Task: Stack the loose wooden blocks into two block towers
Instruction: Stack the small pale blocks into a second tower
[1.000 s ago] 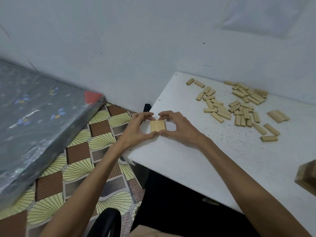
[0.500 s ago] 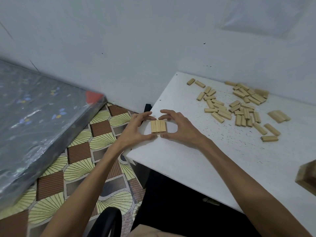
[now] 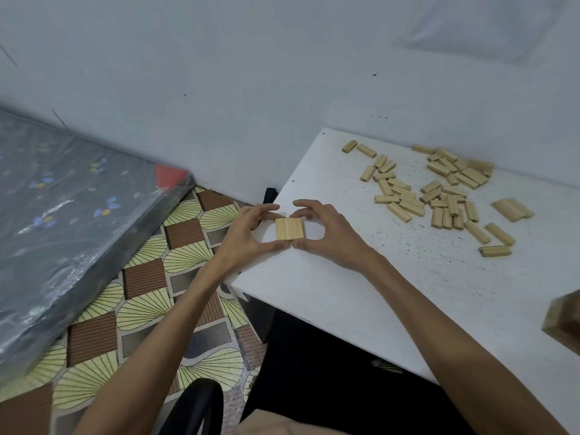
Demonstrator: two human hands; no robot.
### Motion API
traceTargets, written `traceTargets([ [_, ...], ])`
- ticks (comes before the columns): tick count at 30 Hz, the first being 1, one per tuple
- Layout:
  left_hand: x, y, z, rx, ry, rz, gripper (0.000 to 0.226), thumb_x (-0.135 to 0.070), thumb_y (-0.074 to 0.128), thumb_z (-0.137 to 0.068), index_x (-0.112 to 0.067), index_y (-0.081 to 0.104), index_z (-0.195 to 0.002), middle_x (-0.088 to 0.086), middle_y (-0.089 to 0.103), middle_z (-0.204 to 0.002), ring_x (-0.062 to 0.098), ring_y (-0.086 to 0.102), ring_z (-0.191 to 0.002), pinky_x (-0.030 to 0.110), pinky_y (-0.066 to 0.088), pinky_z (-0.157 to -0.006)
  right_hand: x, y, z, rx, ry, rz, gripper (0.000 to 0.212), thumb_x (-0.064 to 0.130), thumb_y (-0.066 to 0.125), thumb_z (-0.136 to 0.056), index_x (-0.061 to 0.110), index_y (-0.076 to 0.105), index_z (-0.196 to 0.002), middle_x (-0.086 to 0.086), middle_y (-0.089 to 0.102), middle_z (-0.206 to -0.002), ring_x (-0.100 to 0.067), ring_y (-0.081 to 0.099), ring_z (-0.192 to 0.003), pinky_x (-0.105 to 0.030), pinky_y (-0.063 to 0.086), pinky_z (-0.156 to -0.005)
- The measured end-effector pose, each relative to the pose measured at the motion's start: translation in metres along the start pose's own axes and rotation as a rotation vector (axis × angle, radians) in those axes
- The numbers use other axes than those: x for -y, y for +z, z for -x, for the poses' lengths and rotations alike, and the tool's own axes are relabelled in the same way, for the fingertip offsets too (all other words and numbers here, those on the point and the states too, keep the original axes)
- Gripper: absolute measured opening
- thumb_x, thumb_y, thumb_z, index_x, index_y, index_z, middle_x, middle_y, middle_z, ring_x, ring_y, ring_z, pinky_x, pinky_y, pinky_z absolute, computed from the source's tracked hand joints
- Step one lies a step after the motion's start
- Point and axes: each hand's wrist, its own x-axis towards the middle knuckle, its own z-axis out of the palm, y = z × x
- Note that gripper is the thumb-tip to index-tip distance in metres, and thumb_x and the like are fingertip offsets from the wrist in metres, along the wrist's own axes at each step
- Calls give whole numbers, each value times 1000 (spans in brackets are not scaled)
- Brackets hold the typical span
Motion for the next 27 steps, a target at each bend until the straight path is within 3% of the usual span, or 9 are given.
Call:
traceTargets([
  [5,-3,0,1,-16,19,-19,77,-40,94,-71,-32,57,-138,-46,57,-118,12,54,-126,46,50,-100,-1,1,-1,2,10,-2,77,33,86,-83,40,43,-146,24,62,-131,3,42,-131,-14,32,-100],
  [12,-7,-1,3,0,31,-27,77,-37,93,-73,-29,56,-140,-52,52,-117,14,53,-126,48,50,-101,0,1,-1,14,30,-8,79,34,86,-82,42,42,-147,22,60,-132,4,42,-133,-22,36,-108],
  [18,-11,-5,4,48,2,-18,86,-39,94,-72,-31,50,-145,-53,48,-119,12,49,-131,47,47,-107,3,-3,3,15,11,-13,87,43,88,-79,40,38,-150,25,56,-137,2,47,-131,-23,38,-105],
  [21,-19,-9,4,59,13,-27,78,-48,90,-75,-32,53,-142,-45,52,-122,8,48,-130,43,44,-109,6,-9,9,-14,-22,4,69,44,81,-87,34,48,-146,21,57,-139,3,51,-129,-21,42,-105],
  [24,-30,-11,-2,47,38,-39,60,-63,74,-82,-36,62,-133,-28,55,-128,5,48,-128,39,42,-108,8,-17,21,-95,-12,41,49,45,71,-94,37,55,-140,22,58,-139,8,52,-127,-21,43,-104],
  [27,-41,-5,-14,49,114,-64,48,-59,65,-89,-35,63,-131,-20,61,-131,2,50,-125,37,43,-106,9,-30,34,-175,12,99,38,43,66,-99,36,59,-136,19,59,-139,8,52,-124,-23,42,-102],
])
